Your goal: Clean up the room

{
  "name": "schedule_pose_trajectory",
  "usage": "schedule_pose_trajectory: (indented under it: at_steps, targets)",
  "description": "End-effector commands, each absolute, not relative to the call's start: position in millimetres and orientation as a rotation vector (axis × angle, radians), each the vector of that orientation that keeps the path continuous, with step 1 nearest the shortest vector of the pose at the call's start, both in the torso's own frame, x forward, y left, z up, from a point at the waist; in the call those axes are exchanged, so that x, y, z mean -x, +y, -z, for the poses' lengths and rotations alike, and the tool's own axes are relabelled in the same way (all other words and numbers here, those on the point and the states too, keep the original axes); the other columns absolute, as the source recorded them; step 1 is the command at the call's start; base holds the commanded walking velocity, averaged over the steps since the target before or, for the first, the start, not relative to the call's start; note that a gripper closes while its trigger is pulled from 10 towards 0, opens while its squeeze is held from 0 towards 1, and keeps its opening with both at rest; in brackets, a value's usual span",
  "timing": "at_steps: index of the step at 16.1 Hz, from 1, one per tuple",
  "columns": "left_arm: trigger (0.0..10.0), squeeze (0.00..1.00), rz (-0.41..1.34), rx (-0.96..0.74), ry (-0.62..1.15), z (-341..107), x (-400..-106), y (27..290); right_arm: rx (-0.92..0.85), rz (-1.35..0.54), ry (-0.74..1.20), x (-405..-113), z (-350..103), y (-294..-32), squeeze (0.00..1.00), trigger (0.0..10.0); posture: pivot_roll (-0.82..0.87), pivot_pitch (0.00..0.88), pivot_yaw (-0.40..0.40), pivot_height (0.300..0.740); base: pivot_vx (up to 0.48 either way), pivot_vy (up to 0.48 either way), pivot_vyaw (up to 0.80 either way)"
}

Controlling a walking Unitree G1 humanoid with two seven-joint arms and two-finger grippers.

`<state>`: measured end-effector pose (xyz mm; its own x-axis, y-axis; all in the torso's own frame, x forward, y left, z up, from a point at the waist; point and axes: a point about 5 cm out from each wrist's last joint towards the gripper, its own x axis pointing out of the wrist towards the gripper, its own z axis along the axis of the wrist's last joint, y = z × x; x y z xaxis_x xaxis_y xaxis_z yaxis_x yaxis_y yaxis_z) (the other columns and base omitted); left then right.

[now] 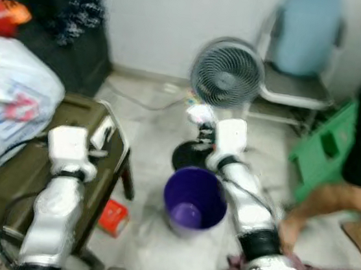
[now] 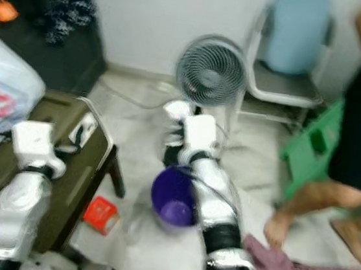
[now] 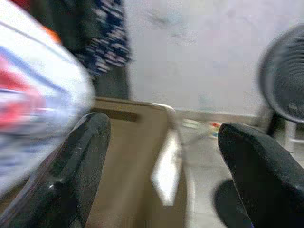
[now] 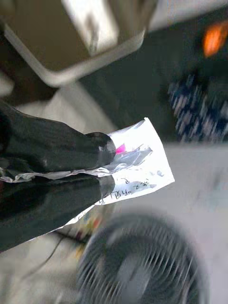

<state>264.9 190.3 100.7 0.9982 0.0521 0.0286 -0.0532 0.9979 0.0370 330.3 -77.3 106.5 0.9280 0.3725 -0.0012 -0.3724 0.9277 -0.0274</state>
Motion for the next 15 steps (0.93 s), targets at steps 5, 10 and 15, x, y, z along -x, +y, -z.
schedule_pose_trajectory:
  at_steps: [5, 10, 15]
  targets:
    - [10.0, 0.00, -0.016, -0.012, -0.060, -106.8, -265.4, 180.3, 0.011, -0.307, -0.004, -333.8, -108.5, -92.8, 0.00, 10.0, 0.06, 0.020, -0.004, 0.740, 0.000, 0.000, 0.00]
    - [10.0, 0.00, 0.009, 0.008, -0.072, -109.0, -265.2, 176.1, 0.007, -0.292, 0.025, -334.9, -105.5, -94.0, 0.00, 10.0, 0.06, 0.025, -0.005, 0.740, 0.000, 0.000, -0.64]
    - [10.0, 0.00, 0.090, 0.059, -0.102, -115.2, -257.9, 170.1, -0.007, -0.256, 0.011, -331.0, -111.9, -103.2, 0.00, 10.0, 0.06, 0.025, -0.009, 0.740, 0.000, 0.000, -0.64]
